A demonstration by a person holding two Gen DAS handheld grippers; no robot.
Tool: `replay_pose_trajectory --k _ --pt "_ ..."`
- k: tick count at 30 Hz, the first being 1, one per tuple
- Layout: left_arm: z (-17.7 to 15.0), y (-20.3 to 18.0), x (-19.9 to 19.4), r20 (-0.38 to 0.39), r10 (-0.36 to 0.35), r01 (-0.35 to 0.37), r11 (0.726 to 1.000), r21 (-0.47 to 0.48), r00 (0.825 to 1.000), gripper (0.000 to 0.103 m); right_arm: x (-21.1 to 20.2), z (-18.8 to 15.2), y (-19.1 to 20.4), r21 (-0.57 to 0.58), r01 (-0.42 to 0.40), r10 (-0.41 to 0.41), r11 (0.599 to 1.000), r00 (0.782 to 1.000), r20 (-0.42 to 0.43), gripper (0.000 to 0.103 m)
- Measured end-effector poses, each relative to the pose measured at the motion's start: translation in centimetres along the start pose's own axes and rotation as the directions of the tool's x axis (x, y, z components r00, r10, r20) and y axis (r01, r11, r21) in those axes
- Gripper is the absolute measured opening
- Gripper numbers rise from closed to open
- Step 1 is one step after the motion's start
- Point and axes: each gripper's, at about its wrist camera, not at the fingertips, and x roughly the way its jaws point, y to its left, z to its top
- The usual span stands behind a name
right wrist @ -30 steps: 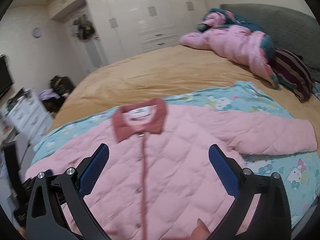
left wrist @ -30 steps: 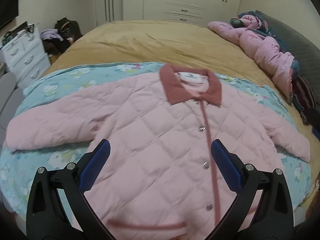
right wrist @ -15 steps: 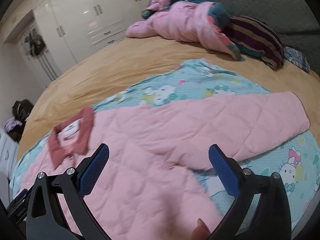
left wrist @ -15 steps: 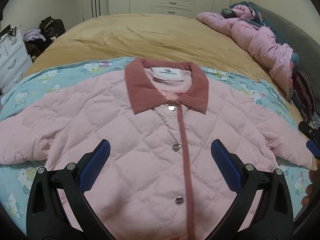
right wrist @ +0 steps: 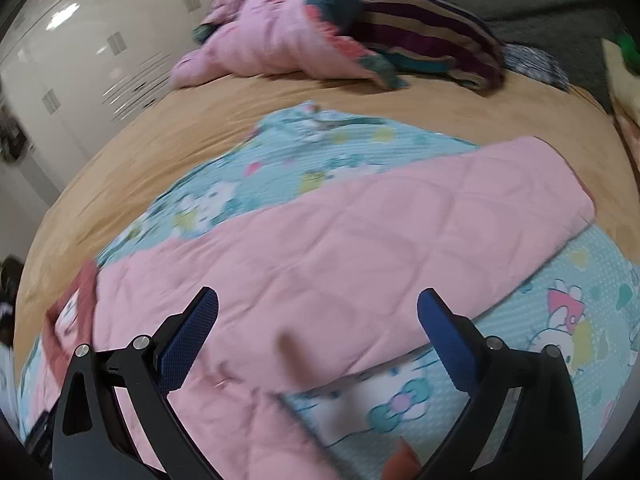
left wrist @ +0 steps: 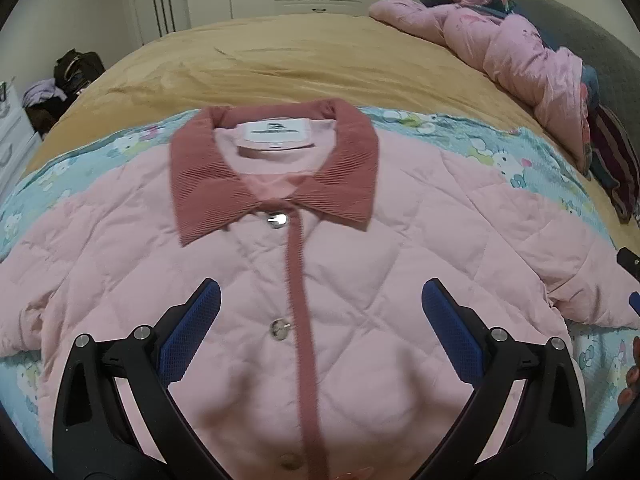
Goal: Fold large clothes
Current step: 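Reach the right gripper to the jacket sleeve cuff and grasp it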
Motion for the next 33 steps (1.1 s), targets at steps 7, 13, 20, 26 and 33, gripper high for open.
replay_pose_trajectory --k 7,13,20,26,33 --pt "0.2 -2.4 2.0 -0.018 0.001 0.000 0.999 0.032 1.000 0.094 1.6 1.4 -7.2 0.209 0.118 -0.129 0.971 0.991 0.040 0.099" --pt "0.3 -3.4 3.0 -0.027 0.016 -0.015 0.998 0.055 1.000 0.094 3.0 1.8 -13.3 0.382 0.186 -0.198 0.905 0.980 -0.009 0.099" --pt "0.5 -3.5 3.3 -0.036 0.027 -0.025 0.998 0.062 0.999 0.094 5.9 1.2 -18.9 0.545 0.147 -0.135 0.825 0.989 -0.064 0.099" --pt "0.7 -2.7 2.7 -0.032 0.030 -0.028 0.998 0.052 0.999 0.094 7.0 1.9 -20.2 0.572 0.067 -0.102 0.818 0.994 0.030 0.099" --pt "1.1 -0.3 1.3 -0.033 0.040 -0.039 0.999 0.032 0.999 0.094 7.1 2.9 -21.6 0.593 -0.073 0.005 0.802 0.993 0.115 0.039"
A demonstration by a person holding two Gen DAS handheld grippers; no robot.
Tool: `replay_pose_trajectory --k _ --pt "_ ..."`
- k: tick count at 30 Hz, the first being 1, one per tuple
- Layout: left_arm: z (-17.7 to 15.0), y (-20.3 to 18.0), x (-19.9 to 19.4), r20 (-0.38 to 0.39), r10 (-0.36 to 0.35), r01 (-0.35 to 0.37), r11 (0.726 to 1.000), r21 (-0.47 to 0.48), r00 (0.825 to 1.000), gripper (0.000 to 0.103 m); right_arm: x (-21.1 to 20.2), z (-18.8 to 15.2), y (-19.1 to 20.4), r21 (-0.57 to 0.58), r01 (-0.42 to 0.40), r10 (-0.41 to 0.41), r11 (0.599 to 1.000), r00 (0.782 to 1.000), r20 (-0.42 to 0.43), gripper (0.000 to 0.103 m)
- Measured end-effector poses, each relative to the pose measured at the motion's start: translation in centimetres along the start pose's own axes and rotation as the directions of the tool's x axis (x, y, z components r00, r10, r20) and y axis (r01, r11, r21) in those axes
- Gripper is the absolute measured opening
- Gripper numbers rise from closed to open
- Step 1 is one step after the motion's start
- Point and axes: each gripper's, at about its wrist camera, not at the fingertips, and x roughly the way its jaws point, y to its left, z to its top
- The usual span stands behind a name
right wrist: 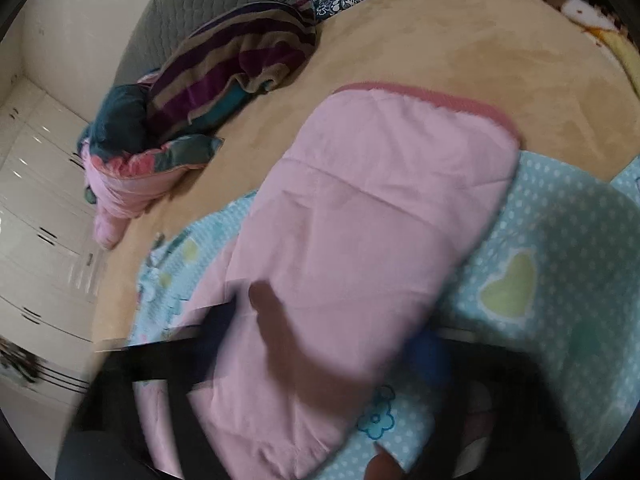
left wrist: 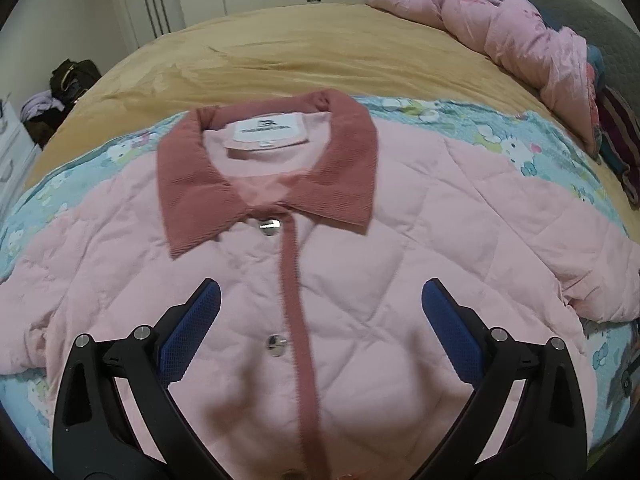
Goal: Fold large clothes
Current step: 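Reach the right gripper to the jacket sleeve cuff and grasp it, then lift the sleeve with the right gripper, fold it across the jacket front, release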
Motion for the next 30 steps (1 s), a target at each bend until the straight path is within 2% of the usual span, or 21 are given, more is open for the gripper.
replay_pose_trajectory --k 2,5,8,10,13,15,19,22,25,30 --pt "0.2 0.9 -0.6 -0.001 0.001 -0.001 1.000 -0.015 1.000 0.094 -0.4 0.2 0.1 0.000 -0.076 0.076 0.997 0.997 -0.005 0.028" --pt "0.4 2.2 -2.1 0.007 -0.003 0.003 1.000 -0.015 1.000 0.094 -3.2 0.3 1.8 -0.034 -0.166 0.167 0.986 0.986 0.029 0.021" --pt "0.6 3.7 -3.5 0.022 0.007 -0.006 1.000 -0.017 1.000 0.094 -7.8 -0.6 5.9 -0.170 -0.279 0.294 0.945 0.953 0.072 0.018" --pt "0.7 5.0 -4.1 0.021 0.011 -0.010 1.000 -0.024 1.000 0.094 -10.2 -1.7 8.8 -0.249 -0.340 0.366 0.907 0.928 0.065 0.018" --pt "0.8 7.2 -5.2 0.011 -0.001 0.002 0.999 -0.053 1.000 0.094 -12.5 -3.3 12.9 -0.366 -0.370 0.413 0.854 0.909 0.046 0.017" --pt "0.8 8.4 -5.9 0.009 -0.038 0.039 0.996 -0.074 0.999 0.094 -13.4 -4.4 15.9 -0.441 -0.363 0.416 0.821 0.909 0.025 0.017" --pt "0.9 9.7 -7.0 0.014 -0.053 0.055 0.994 -0.092 0.998 0.094 -15.5 -6.8 21.1 -0.539 -0.384 0.443 0.749 0.896 -0.022 0.016" --pt "1.1 10.6 -8.2 0.023 -0.076 0.078 0.992 -0.103 0.997 0.094 -17.3 -9.6 24.9 -0.615 -0.404 0.474 0.677 0.879 -0.056 0.016" --pt "1.4 12.2 -10.2 0.058 -0.106 0.112 0.988 -0.108 0.993 0.094 -19.2 -13.7 28.7 -0.698 -0.421 0.506 0.580 0.857 -0.096 0.016" --pt "1.6 15.5 -12.6 0.092 -0.170 0.182 0.972 -0.151 0.981 0.094 -20.6 -20.8 32.8 -0.773 -0.451 0.524 0.446 0.832 -0.183 0.016"
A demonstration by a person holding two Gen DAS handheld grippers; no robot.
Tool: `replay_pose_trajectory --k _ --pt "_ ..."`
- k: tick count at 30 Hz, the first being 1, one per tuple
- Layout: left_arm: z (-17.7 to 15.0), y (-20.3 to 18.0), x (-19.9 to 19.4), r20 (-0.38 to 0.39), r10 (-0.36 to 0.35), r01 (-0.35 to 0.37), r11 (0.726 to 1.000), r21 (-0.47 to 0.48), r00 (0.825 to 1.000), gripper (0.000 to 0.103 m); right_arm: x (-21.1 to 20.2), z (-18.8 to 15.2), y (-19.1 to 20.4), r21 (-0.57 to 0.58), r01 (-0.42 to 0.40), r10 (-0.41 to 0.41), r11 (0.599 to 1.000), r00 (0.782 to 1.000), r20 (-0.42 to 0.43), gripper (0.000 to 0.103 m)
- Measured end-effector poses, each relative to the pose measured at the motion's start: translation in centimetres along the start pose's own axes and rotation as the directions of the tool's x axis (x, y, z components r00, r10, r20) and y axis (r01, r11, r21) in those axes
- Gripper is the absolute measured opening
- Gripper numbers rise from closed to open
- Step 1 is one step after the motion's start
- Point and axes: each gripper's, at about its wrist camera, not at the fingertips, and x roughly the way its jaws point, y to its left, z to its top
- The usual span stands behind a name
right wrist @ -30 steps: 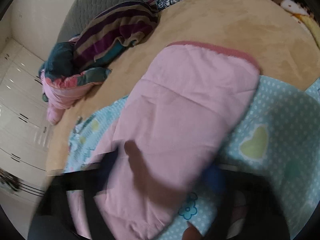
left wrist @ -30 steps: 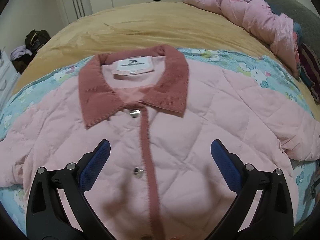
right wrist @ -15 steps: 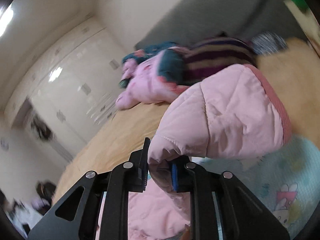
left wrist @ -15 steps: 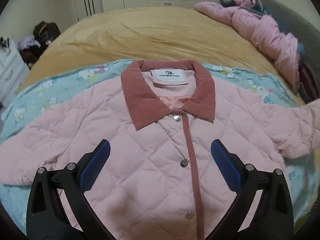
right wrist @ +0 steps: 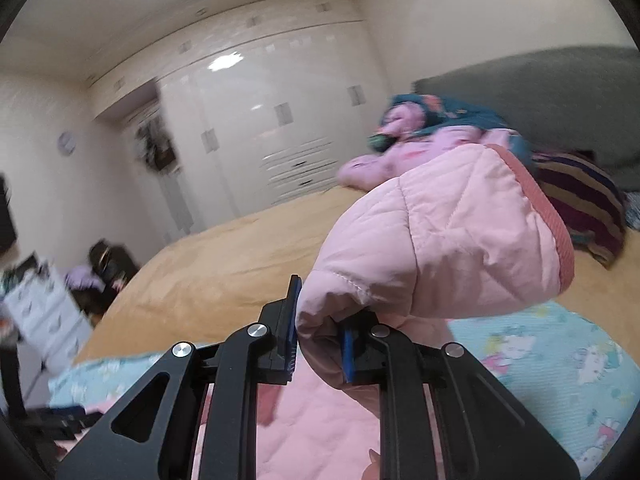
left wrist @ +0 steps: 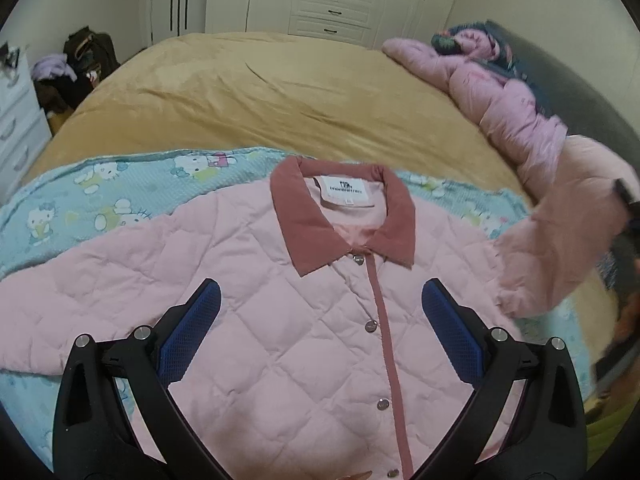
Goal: Fold large clothes
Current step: 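Lift the sleeve with the right gripper, fold it across the jacket front, release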
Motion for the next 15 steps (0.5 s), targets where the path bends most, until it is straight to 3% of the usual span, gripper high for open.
replay_pose_trajectory --k 3,7,15 --pt "0.2 2.0 -1.1 0.003 -0.045 0.045 0.999 -0.029 0.999 0.094 0.9 -1.4 4.1 -0.052 -0.042 0.041 0.998 0.999 -0.024 0.016" --pt "0.0 4.2 -2.0 0.019 -0.045 0.046 0.998 -0.044 0.999 0.094 2.2 -3.5 8.4 -0.090 -0.078 0.071 0.993 0.995 -0.075 0.016" --pt "-1.1 8.1 -1.8 0.017 -0.062 0.063 0.995 -0.079 0.998 0.094 4.5 -8.7 13.2 -0.181 -0.099 0.066 0.978 0.981 -0.181 0.016"
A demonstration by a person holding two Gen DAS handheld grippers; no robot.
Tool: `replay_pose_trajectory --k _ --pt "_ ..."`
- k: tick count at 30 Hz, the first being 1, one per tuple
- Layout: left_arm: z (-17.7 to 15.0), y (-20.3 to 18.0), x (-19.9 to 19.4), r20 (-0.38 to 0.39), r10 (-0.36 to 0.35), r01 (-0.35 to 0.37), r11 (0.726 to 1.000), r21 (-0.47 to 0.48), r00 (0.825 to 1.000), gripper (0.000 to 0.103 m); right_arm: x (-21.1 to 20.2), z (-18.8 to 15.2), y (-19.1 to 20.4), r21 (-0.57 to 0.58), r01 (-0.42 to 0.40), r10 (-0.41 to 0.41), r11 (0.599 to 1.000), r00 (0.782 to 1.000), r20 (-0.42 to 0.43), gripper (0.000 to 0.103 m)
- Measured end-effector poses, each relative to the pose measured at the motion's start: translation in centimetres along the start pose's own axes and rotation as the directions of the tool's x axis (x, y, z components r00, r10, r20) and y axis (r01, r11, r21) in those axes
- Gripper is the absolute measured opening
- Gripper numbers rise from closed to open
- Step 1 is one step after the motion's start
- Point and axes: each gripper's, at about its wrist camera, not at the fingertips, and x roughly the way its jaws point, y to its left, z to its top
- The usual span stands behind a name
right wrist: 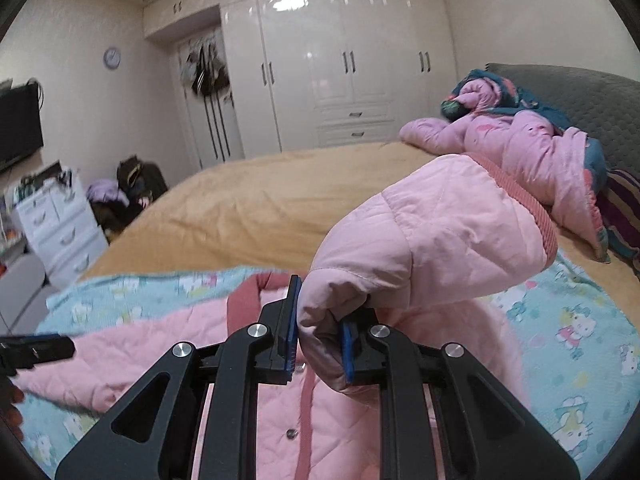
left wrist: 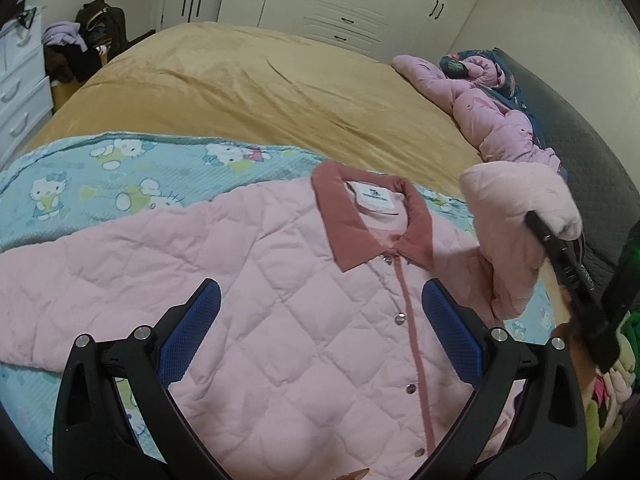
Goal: Fold large clothes
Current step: 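Lift the sleeve with the right gripper, fold it across the jacket front, release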
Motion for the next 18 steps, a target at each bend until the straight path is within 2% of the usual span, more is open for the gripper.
replay_pose_trajectory --k 6,11,13,14,15,18 --pt "-1.3 1.1 1.3 -0.027 0.006 -0.006 1.000 0.000 1.000 0.094 3.2 -5.4 2.4 -0.022 -0.026 0.023 0.999 0.992 -0.121 0.016" --pt "-3.3 1.4 2.6 -0.053 -0.007 0.006 1.000 -0.019 0.999 0.094 5.8 -10.6 4.2 -0.042 -0.056 0.045 0.998 0.970 -0.239 0.022" --pt "-4.4 1.4 3.5 -0.082 -0.008 0.006 1.000 -0.020 0.997 0.094 6.1 -11.9 4.7 -0.027 -0.084 0.074 0.996 0.963 -0.259 0.041" --pt "-4.8 1.3 3.9 -0.095 -0.007 0.005 1.000 -0.015 0.995 0.094 6.2 -12.5 4.8 -0.008 -0.107 0.101 0.994 0.956 -0.274 0.057" --pt "-5.1 1.2 4.1 -0.104 -0.004 0.003 1.000 -0.010 0.995 0.094 6.0 -12.7 4.8 0.000 -0.113 0.109 0.994 0.955 -0.276 0.066" --pt "-5.6 1.3 4.6 -0.112 0.001 -0.002 1.000 -0.010 0.994 0.094 4.9 -12.9 4.5 0.042 -0.122 0.129 0.992 0.955 -0.266 0.075"
